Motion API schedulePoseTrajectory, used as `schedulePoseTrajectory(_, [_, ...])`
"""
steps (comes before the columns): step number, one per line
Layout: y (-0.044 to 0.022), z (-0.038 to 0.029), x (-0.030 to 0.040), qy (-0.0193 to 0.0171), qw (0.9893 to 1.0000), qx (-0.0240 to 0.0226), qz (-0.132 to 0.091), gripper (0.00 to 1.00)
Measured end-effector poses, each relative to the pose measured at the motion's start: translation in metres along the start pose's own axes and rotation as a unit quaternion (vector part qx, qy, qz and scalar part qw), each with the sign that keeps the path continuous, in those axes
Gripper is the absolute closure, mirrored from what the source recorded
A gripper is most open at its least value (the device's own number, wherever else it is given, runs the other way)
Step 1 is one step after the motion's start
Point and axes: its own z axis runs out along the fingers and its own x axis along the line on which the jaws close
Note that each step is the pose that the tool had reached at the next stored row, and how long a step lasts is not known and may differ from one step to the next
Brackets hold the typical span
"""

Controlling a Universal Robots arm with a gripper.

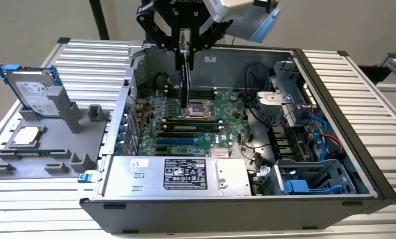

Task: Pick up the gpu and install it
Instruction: 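Pick up the gpu and move the gpu toward the slot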

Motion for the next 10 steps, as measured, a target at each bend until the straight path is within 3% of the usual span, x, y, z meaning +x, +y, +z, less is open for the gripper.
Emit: schedulePoseTrajectory(10, [-0.0001, 0.0001, -0.0035, 0.0, 1.0, -0.0001, 0.0, 1.0])
